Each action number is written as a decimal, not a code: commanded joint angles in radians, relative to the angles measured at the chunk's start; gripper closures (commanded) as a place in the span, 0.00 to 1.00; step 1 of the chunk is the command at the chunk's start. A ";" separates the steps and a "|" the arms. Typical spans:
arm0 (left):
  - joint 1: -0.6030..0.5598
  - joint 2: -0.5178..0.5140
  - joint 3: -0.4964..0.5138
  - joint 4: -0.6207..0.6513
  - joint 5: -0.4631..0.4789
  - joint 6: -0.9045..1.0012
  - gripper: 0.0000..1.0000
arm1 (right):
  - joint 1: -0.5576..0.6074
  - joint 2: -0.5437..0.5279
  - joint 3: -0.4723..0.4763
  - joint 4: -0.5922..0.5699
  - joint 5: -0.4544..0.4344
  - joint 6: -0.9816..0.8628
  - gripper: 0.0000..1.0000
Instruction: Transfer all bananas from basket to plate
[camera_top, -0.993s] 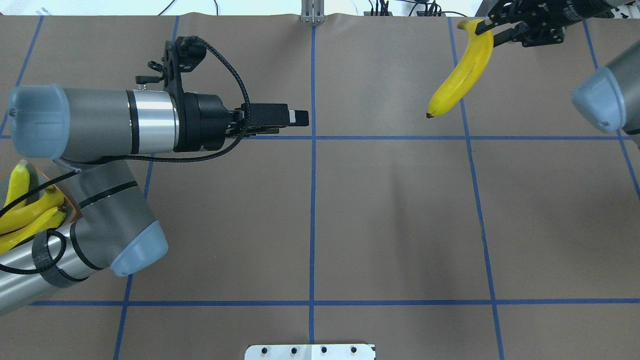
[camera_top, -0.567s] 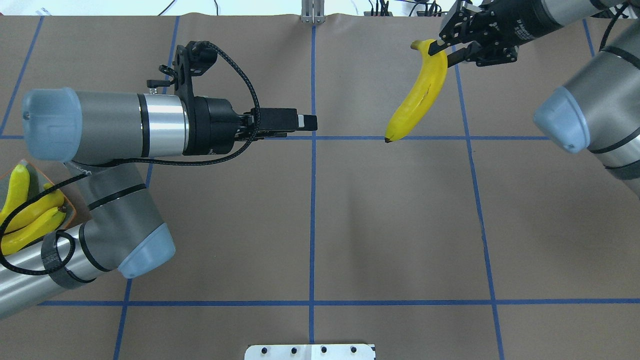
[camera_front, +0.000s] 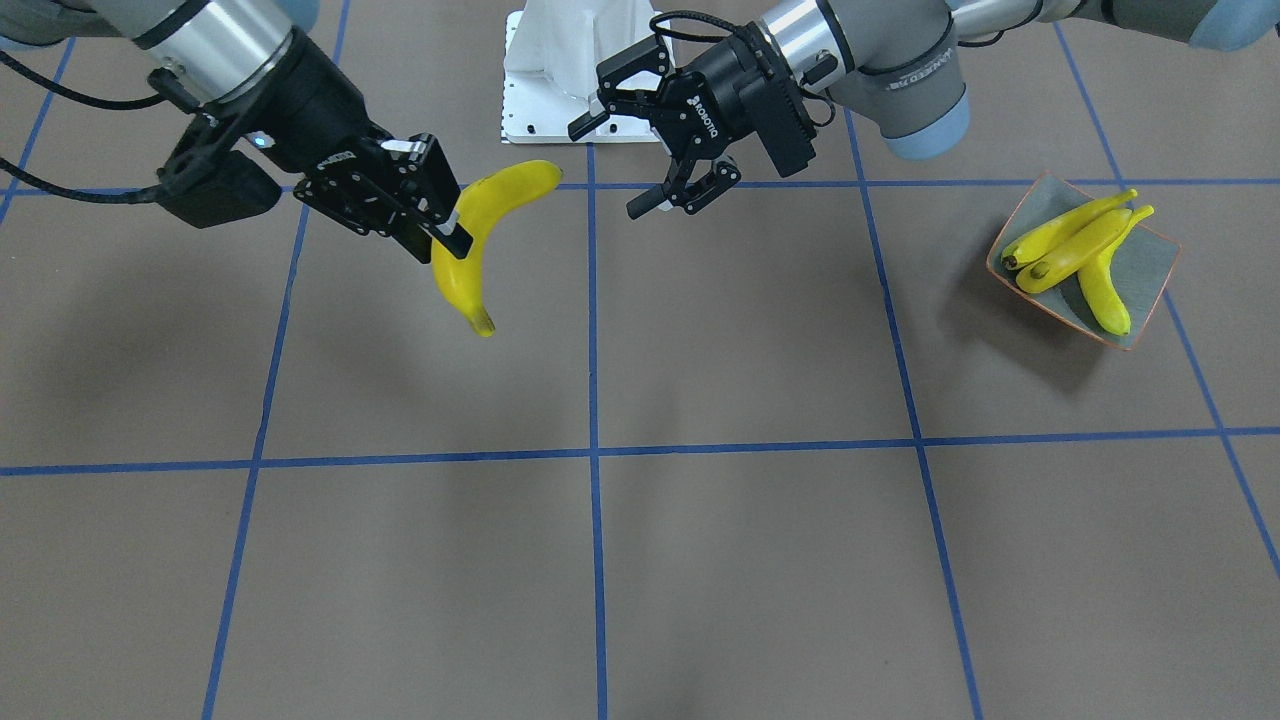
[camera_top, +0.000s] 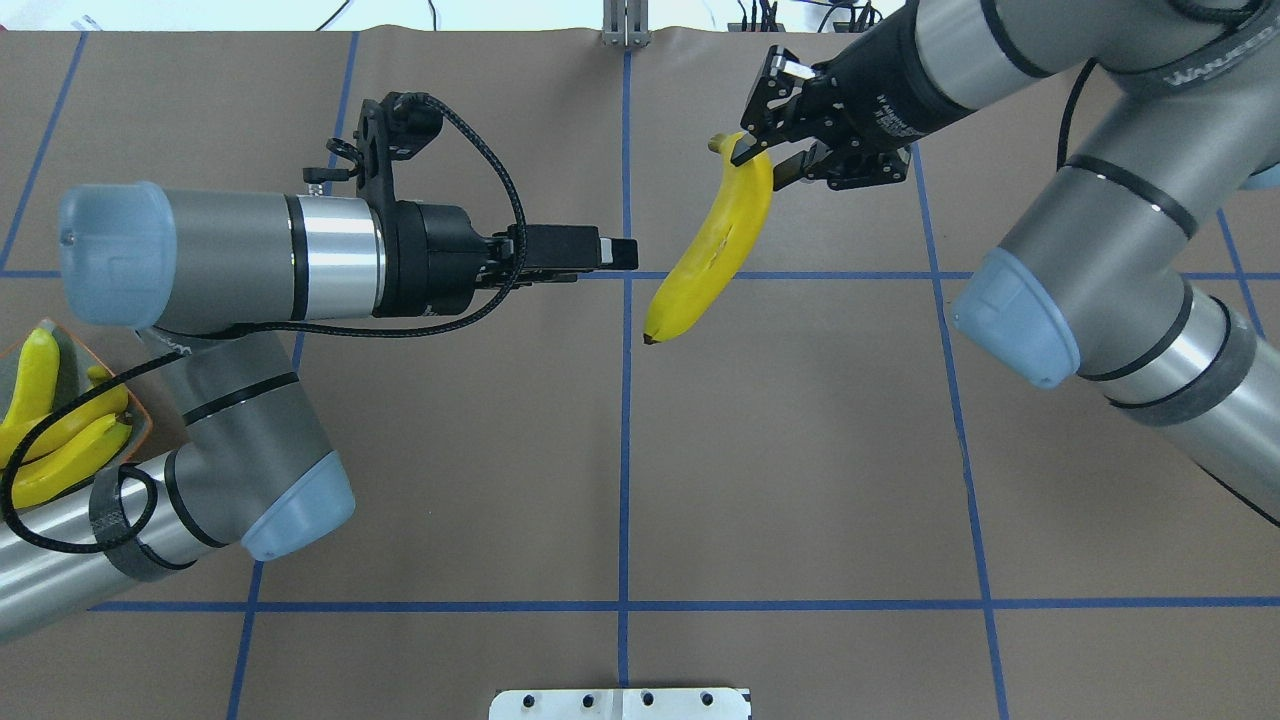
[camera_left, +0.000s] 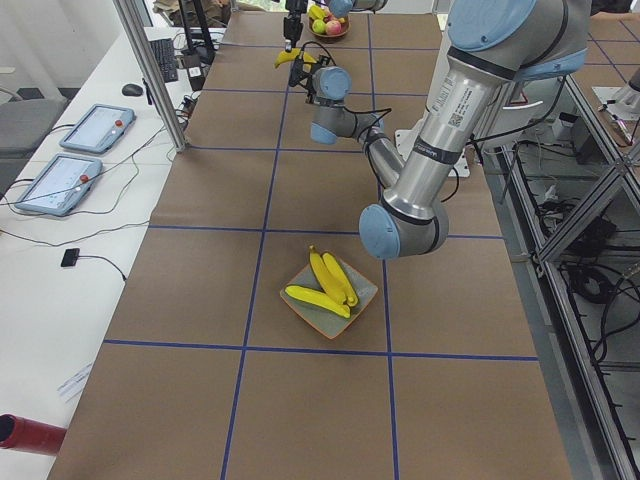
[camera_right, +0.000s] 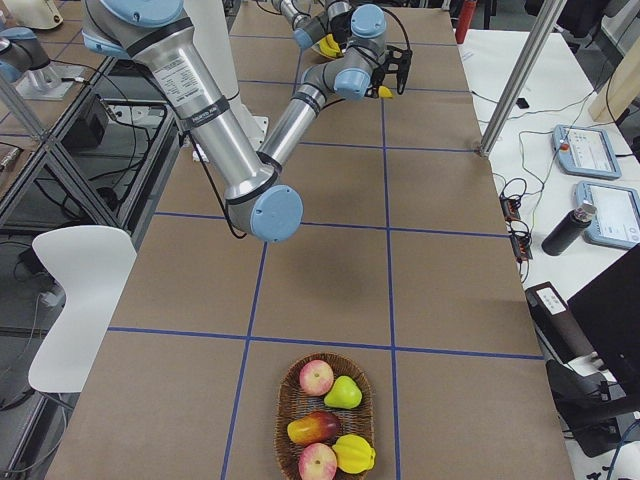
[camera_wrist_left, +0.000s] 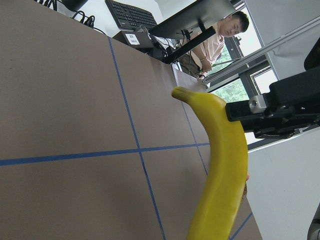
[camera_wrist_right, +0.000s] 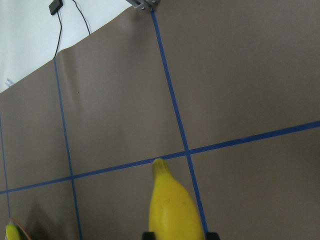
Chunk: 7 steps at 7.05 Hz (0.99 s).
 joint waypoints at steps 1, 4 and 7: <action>0.019 0.001 0.000 -0.002 0.000 0.002 0.01 | -0.047 0.056 -0.001 -0.065 -0.049 0.019 1.00; 0.032 0.004 0.000 -0.002 0.009 0.003 0.01 | -0.060 0.085 0.002 -0.073 -0.050 0.030 1.00; 0.066 0.014 -0.004 -0.006 0.011 0.046 0.18 | -0.065 0.094 0.000 -0.073 -0.050 0.031 1.00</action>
